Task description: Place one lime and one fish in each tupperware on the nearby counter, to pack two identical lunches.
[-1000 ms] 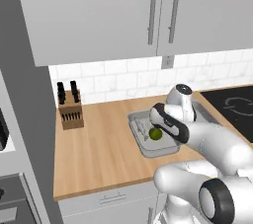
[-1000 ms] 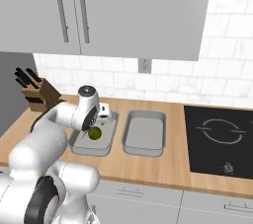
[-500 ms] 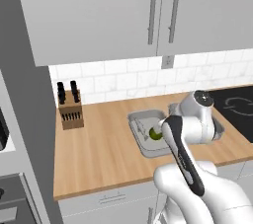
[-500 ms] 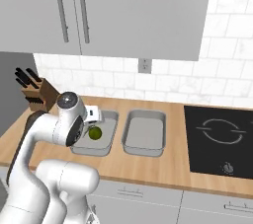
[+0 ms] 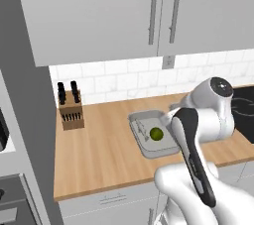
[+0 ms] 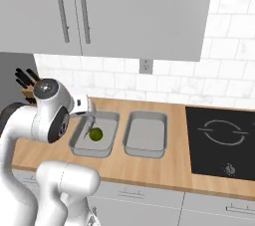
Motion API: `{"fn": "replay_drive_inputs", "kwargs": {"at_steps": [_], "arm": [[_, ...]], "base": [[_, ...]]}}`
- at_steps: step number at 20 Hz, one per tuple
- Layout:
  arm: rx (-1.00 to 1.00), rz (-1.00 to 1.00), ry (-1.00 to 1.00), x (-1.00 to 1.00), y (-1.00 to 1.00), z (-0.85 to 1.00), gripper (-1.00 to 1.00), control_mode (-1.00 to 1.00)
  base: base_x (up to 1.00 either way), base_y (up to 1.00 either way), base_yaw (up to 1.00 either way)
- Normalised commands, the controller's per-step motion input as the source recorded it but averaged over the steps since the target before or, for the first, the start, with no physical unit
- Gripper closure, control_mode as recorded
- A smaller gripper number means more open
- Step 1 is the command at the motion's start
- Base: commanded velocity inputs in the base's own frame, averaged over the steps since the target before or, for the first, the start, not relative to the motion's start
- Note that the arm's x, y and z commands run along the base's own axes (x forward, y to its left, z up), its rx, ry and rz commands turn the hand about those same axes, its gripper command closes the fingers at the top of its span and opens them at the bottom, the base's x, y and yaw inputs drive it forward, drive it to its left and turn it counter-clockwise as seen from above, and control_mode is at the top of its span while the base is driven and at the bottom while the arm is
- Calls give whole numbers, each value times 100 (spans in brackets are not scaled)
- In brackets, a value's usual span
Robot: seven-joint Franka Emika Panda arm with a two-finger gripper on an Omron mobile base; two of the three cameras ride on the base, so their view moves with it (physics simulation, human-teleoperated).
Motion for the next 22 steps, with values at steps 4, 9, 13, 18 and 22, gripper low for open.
{"fn": "replay_drive_inputs", "kwargs": {"at_steps": [4,9,13,18,22], "arm": [[0,-16,-21,-43,9,38,-100,-100],[0,-14,-43,-55,10,19,-100,-100],[1,-4,-22,-46,2,18,-100,100],[0,0,0,0,0,0,-100,100],[0,0,0,0,0,0,-100,100]], "base": [[0,0,0],[0,0,0],[-19,0,0],[-97,-20,0],[-100,-43,1]]}}
